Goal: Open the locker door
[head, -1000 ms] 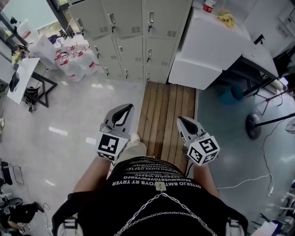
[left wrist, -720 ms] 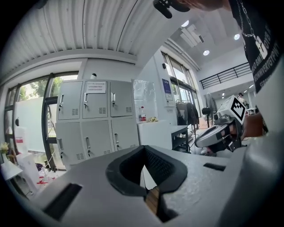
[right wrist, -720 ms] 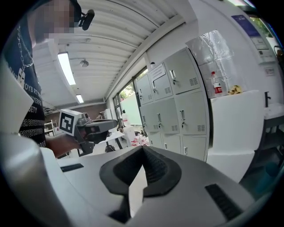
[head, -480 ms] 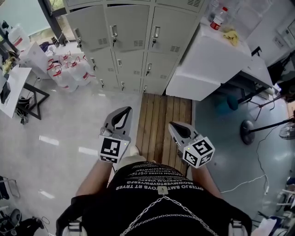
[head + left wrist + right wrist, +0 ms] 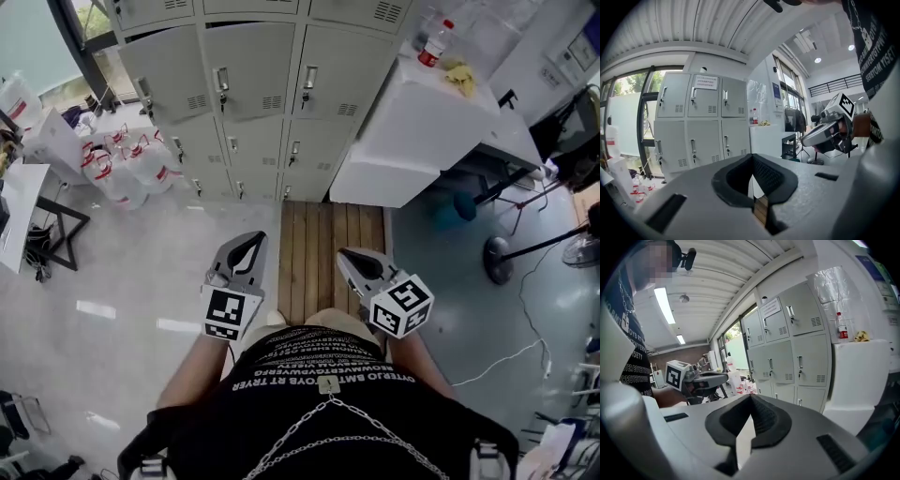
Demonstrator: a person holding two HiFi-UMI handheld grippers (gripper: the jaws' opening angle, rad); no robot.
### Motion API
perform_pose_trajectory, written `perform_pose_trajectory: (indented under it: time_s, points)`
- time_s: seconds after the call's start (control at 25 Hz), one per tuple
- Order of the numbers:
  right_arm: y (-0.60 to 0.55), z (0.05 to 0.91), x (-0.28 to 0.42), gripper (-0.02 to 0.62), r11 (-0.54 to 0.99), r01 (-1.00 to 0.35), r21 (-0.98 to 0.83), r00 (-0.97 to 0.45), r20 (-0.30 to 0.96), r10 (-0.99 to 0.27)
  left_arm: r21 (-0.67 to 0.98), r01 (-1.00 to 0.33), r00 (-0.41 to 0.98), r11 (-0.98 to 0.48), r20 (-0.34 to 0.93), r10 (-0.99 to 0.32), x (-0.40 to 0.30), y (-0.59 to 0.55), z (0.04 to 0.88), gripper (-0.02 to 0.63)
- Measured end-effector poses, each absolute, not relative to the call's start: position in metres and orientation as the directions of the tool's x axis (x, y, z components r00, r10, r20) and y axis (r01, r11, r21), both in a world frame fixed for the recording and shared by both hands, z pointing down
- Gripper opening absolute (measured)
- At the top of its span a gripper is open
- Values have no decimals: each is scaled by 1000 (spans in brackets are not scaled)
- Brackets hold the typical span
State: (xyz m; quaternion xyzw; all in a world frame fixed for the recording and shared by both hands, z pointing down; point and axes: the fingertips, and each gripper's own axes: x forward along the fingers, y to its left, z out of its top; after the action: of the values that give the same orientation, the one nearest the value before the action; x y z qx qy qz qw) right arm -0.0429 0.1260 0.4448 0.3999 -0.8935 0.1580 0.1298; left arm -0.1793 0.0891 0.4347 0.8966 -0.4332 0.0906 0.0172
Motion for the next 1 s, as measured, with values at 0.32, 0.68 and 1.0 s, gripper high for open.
perform_pose_trajectory:
  time_s: [0.32, 0.68, 1.0]
  points:
    - [100, 443, -29, -3, 584, -787, -198, -615, 331, -716, -37, -724, 670, -689, 203, -714, -155, 72, 448, 5]
    - [71, 462, -12, -3, 567, -780, -267, -626, 306, -717, -80, -714, 667, -696, 223, -711, -140, 44, 441, 5]
    - [40, 469, -6, -4, 582, -758, -295, -652, 322, -686, -48, -724, 658, -688, 255, -709, -128, 20, 451, 5]
